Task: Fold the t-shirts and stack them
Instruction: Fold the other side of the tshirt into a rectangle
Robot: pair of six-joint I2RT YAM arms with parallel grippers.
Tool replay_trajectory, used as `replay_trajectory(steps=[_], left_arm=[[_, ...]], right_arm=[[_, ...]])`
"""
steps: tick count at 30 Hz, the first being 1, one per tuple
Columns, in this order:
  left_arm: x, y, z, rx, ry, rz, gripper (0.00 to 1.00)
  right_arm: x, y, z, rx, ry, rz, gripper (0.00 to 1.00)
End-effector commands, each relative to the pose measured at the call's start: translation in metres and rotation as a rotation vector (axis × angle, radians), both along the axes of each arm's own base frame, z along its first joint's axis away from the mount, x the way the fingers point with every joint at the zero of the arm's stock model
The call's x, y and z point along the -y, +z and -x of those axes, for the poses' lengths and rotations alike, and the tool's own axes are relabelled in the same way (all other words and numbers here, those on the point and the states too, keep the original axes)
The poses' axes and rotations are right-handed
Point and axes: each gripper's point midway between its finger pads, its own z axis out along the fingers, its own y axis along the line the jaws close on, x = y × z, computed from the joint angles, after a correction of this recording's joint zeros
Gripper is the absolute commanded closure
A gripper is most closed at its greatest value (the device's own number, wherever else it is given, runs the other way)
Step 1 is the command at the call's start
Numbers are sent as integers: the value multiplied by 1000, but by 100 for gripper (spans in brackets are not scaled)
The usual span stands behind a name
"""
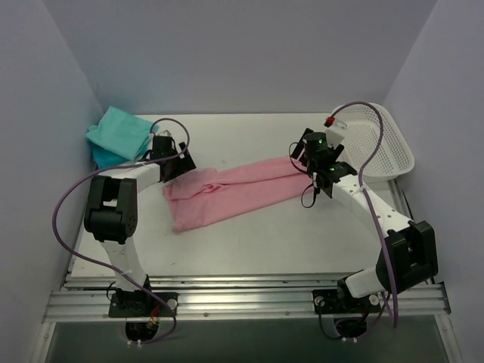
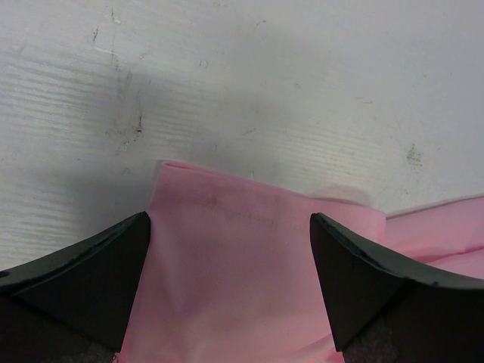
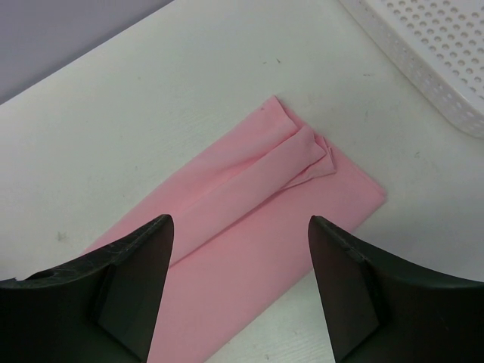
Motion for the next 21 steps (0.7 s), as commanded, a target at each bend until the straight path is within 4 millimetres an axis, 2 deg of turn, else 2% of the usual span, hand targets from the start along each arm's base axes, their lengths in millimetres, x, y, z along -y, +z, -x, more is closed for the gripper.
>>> replay_trajectory(steps=[1, 9, 12, 21], left_arm=[[0, -2, -8, 27, 7, 41, 6], [-5, -15, 3, -21, 47, 33, 7], [-6, -20, 1, -31, 52, 33, 9], [-5, -26, 0, -52, 64, 42, 32]], right_arm=[[14, 14, 10, 30, -46, 30, 32], [20, 11, 20, 7, -60, 51, 32], [21, 12, 21, 11, -62, 48, 32], [25, 18, 26, 23, -70, 53, 32]])
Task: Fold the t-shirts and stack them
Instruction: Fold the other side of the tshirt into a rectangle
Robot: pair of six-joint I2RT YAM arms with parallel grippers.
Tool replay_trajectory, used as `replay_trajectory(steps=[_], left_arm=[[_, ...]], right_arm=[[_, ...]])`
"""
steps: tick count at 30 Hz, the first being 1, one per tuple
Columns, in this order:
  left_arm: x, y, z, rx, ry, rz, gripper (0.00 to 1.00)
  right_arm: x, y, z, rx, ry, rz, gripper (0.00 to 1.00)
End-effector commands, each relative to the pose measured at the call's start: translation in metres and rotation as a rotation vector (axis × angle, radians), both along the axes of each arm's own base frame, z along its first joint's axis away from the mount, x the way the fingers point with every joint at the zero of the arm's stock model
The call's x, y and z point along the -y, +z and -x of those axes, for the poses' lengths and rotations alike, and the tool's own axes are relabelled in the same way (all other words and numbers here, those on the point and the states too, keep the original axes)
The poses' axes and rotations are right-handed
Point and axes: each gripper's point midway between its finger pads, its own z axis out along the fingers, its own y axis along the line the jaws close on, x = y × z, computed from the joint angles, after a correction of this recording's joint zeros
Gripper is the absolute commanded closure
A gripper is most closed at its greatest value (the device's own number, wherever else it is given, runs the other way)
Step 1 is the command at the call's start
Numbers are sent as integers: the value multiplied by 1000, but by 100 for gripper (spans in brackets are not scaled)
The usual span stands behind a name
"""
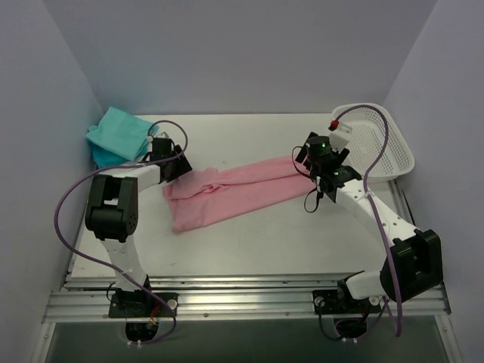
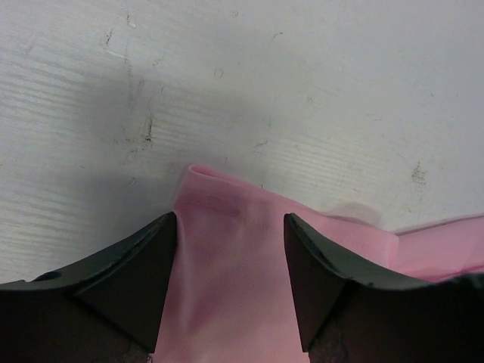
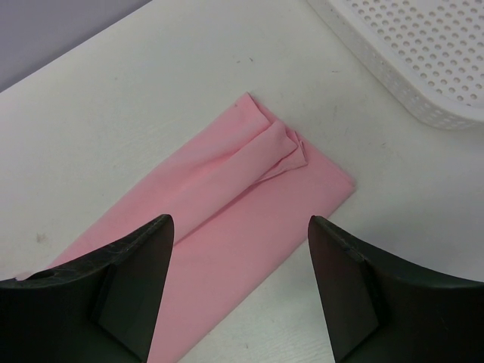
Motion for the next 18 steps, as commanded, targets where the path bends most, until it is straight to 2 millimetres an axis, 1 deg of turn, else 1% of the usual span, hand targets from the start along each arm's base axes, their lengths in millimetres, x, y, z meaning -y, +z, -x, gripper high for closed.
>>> replay_trajectory(steps=[1, 2, 5, 6, 8, 9, 10, 12, 14, 15, 16, 18], left_arm=[[-4, -15, 3, -47, 27, -4, 33], [-5, -15, 3, -49, 32, -9, 36], [-5, -19, 3, -63, 28, -10, 53], [-5, -20, 1, -67, 28, -11, 66], [-6, -24, 3, -86, 31, -19, 69], [-6, -22, 1, -83, 32, -22, 73], [-7, -22, 1, -81, 34, -22, 74], [-7, -22, 0, -79, 36, -25, 80], [-8, -23, 1, -82, 38, -27, 88], [-8, -22, 0, -80, 38, -29, 94], [-8, -23, 0, -82, 37, -28, 96], [-4, -17, -3, -58, 21, -20, 98]], right_arm=[[10, 14, 9, 32, -29, 20, 32], [10, 16, 9, 37, -30, 19, 32], [12, 15, 12, 35, -34, 25, 32], [13, 17, 13, 39, -35, 22, 32], [14, 19, 15, 45, -38, 20, 32], [15, 19, 16, 47, -38, 19, 32], [15, 19, 16, 47, -38, 19, 32], [17, 20, 19, 50, -42, 21, 32], [16, 21, 20, 53, -40, 17, 32], [17, 20, 20, 52, -41, 18, 32], [17, 20, 21, 52, -43, 17, 32], [17, 20, 22, 53, -43, 16, 32]])
